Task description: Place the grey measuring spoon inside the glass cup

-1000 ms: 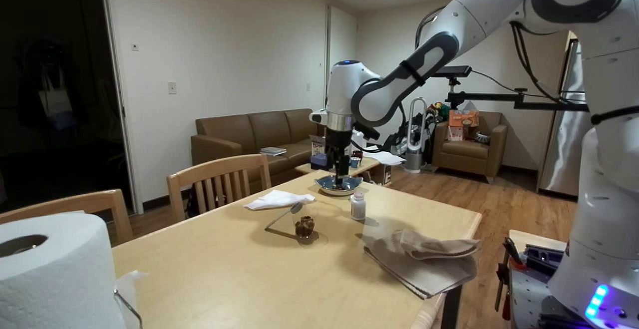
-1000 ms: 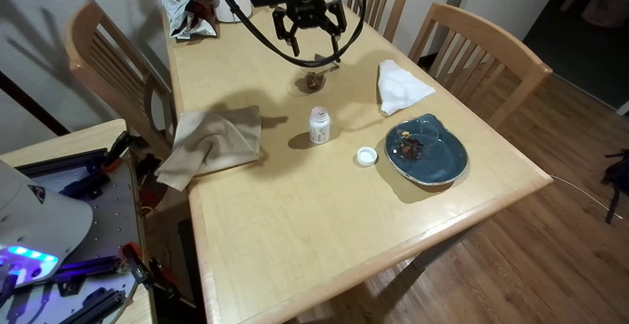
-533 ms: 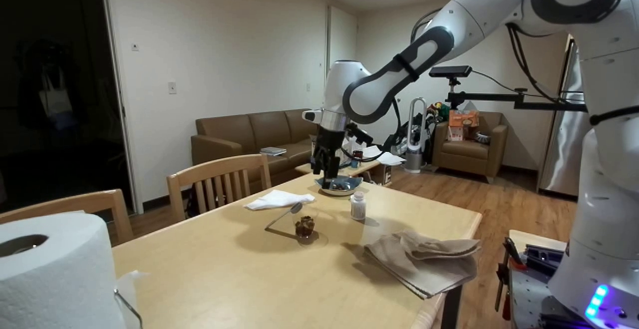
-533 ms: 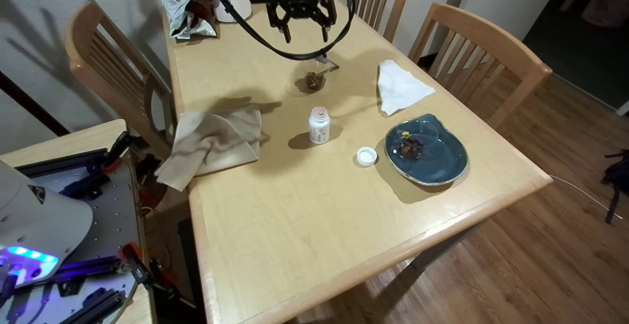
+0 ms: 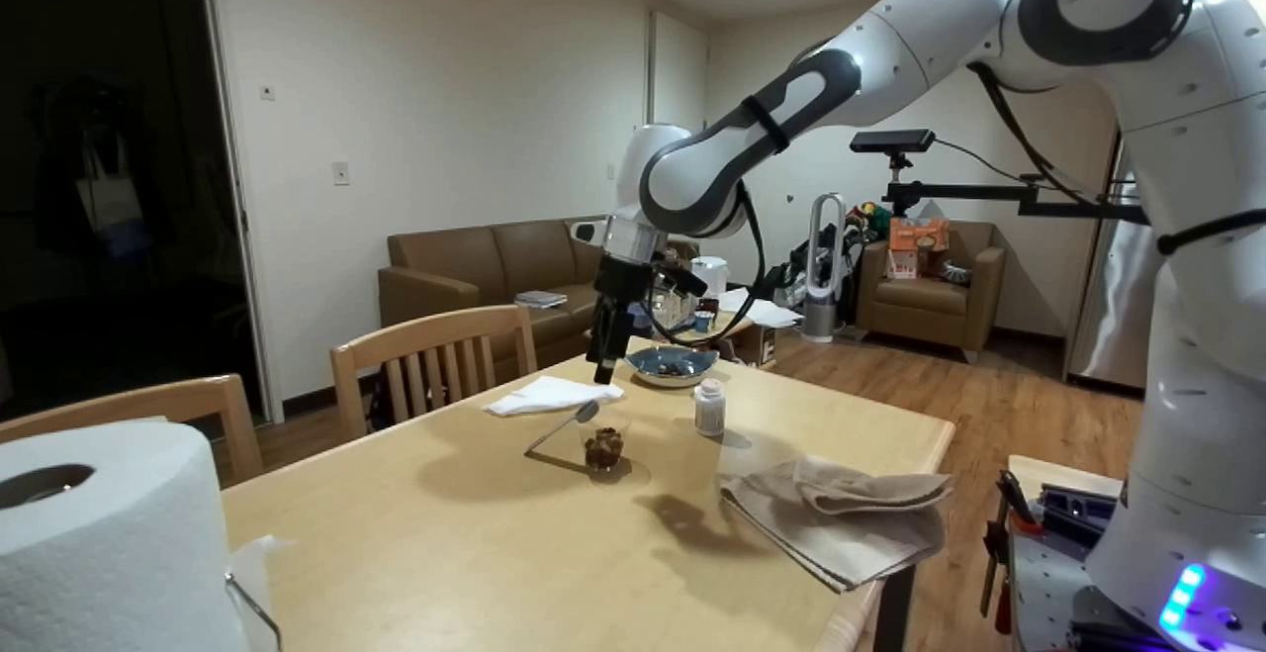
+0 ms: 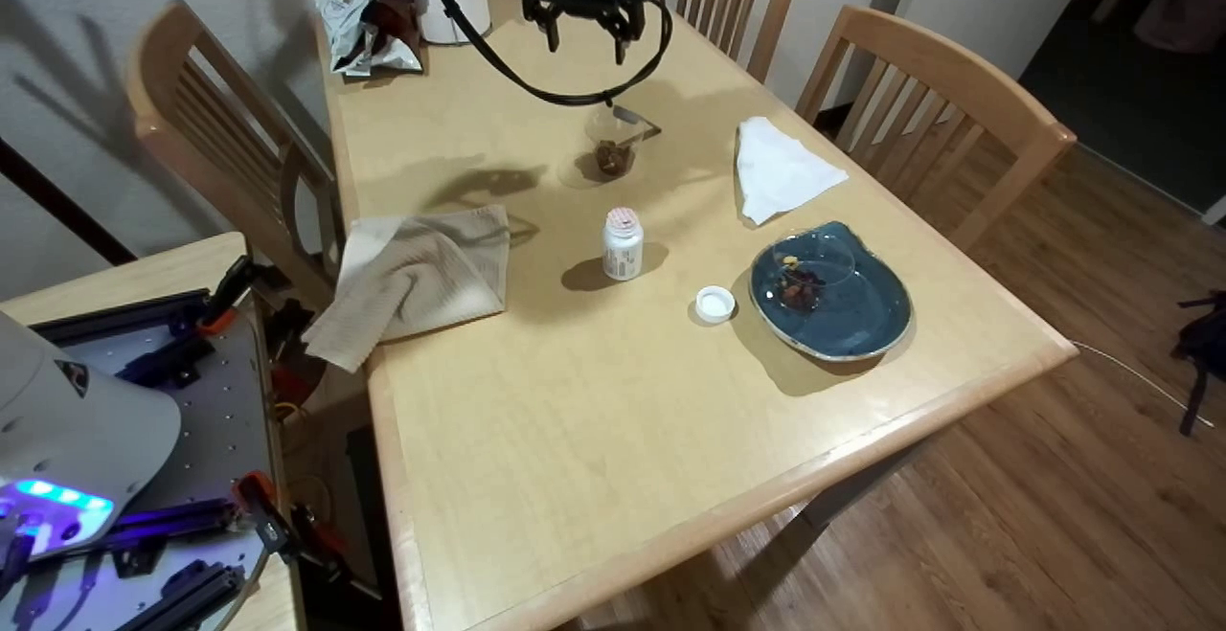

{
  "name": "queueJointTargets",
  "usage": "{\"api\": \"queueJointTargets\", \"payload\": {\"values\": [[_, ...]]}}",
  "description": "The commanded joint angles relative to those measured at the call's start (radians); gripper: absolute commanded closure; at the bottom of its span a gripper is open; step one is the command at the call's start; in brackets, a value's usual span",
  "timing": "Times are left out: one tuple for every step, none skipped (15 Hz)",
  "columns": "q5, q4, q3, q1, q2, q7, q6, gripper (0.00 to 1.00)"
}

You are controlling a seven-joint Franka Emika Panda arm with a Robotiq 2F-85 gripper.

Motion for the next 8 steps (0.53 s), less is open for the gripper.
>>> {"api": "queueJointTargets", "payload": {"values": [[-0.020,0.010,-0.003,0.002,0.003,0.032,-0.043,0.00],[-0.051,0.025,-0.026,0.021,0.008,0.099,-0.099,0.00],[-0.067,0.043,-0.037,0.030,0.016,0.148,-0.153,0.00],[-0.084,0.065,-0.045,0.037,0.027,0.195,-0.218,0.00],[-0.083,0.076,-0.048,0.033,0.037,0.213,-0.253,0.00],[-0.083,0.095,-0.049,0.036,0.045,0.237,-0.297,0.00],[-0.087,0.112,-0.051,0.037,0.055,0.250,-0.326,0.00],[-0.090,0.122,-0.050,0.041,0.061,0.251,-0.321,0.00]]}}
